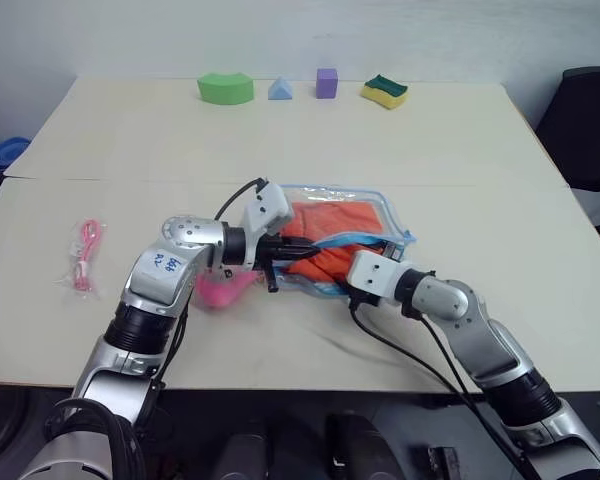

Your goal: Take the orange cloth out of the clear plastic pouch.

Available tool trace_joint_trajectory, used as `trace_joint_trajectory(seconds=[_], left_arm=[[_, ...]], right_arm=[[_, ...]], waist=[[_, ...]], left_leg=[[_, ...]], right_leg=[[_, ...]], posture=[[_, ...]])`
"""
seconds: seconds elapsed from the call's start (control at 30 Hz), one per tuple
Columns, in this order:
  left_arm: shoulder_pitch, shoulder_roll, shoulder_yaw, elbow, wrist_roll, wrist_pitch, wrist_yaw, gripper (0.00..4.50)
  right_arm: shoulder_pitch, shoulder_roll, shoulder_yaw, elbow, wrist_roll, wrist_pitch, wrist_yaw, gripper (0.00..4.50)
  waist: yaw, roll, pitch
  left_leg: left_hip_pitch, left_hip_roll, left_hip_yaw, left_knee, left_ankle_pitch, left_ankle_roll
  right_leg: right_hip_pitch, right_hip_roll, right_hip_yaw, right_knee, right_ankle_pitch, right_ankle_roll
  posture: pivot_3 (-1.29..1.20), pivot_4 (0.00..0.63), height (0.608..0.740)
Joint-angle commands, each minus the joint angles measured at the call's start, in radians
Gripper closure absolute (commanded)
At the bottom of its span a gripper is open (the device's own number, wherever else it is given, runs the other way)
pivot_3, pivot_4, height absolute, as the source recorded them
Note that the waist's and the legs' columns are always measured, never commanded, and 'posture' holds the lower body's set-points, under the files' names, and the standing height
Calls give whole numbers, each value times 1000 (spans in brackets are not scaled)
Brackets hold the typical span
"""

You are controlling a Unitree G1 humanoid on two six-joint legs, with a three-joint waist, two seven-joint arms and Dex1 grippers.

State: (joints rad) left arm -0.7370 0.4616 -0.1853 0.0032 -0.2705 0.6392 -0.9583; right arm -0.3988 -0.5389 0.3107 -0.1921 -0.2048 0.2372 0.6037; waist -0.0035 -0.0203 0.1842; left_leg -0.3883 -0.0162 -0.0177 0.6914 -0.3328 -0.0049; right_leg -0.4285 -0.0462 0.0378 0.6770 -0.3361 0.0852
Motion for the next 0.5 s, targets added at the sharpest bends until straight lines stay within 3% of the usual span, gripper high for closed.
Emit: trace_joint_trajectory(seconds=[0.03,0.27,0.5], left_arm=[[-20,1,1,-11,-1,-31,-6,4500],[-26,-13,-5,-12,-5,-30,0,4500],[-41,-28,1,-16,-14,-15,7,4500]], right_arm=[[1,17,-13,-101,43,26,42,438],[-18,51,10,-65,16,42,42,438],[-56,35,86,93,-132,-5,-5,438]], waist=[[0,0,0],[0,0,0],[-1,0,0]], left_leg=[[0,0,0,0,0,0],[0,0,0,0,0,0],[0,0,0,0,0,0]], right_leg=[[0,0,0,0,0,0],[0,0,0,0,0,0],[0,0,0,0,0,0]], posture=[[0,150,740],[0,150,740],[0,150,740]])
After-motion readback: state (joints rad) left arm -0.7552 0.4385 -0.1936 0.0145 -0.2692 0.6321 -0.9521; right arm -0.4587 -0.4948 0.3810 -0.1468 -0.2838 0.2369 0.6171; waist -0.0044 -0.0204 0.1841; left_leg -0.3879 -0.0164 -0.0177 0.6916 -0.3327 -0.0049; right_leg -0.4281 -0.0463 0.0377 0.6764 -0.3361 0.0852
